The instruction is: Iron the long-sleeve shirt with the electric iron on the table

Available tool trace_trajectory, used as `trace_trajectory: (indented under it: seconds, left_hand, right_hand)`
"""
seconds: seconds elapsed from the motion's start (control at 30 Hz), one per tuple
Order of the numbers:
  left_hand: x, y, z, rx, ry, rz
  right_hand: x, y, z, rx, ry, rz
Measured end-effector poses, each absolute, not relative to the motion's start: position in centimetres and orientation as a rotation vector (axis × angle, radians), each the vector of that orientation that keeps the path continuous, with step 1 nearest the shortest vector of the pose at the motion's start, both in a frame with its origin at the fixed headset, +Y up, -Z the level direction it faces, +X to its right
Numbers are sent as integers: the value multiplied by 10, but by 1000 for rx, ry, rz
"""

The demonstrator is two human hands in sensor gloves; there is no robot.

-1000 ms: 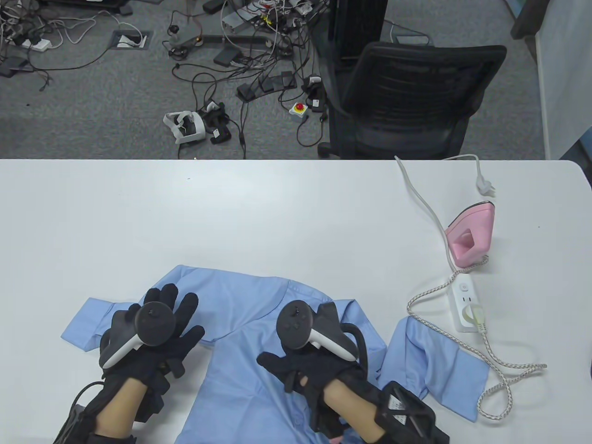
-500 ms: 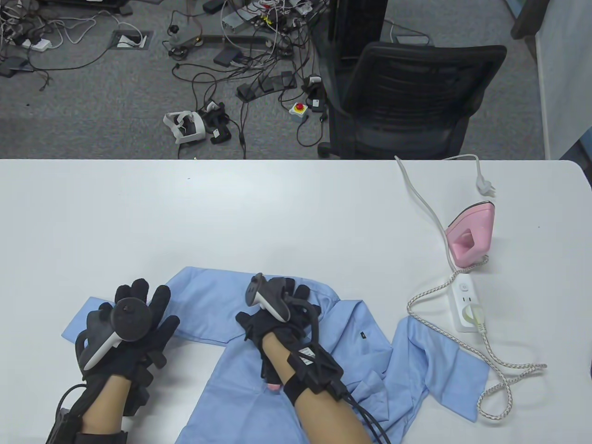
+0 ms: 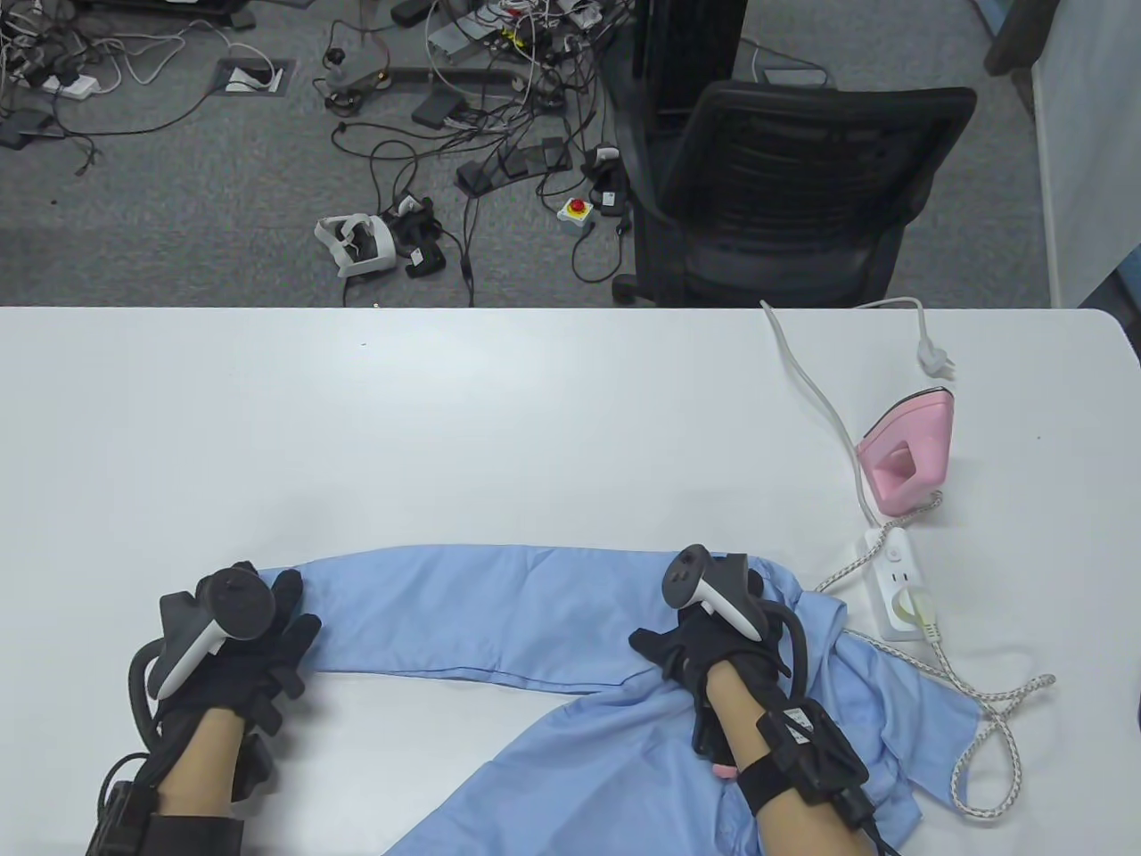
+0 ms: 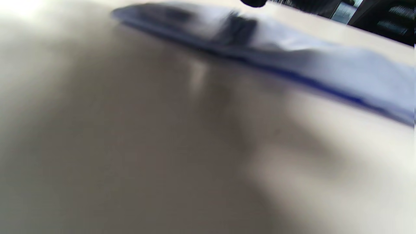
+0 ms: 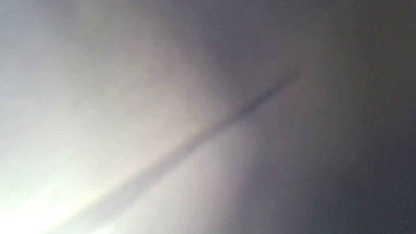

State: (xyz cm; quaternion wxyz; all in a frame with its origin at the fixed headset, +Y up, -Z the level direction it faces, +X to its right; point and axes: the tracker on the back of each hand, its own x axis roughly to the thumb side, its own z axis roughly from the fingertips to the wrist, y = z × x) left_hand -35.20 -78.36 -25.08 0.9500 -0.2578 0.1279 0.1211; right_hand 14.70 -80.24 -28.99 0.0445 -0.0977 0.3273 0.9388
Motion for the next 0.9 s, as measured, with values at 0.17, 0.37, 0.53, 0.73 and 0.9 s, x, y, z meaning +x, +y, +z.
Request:
trace_trajectory:
  seconds: [0.17,0.37,0.53,0.73,0.9]
  left_hand:
    - [-351,-791,-255,-527,289,187]
    - [-347,-796,-255,-550,275,191]
    - [-346,-796,-257,-554,282,188]
    - [-346,-795,-259,-588,281,218]
    - [-346,-795,-259,-583,288,210]
  right_hand:
    - [175,-801,-282,-338,969,2840]
    - [203,-799,-274,-370,972,2809]
    - [203,-799,-275,-370,983,2818]
    - [201,-798,-274,-362,962,2839]
    - [206,-797,-277,-356,968,2815]
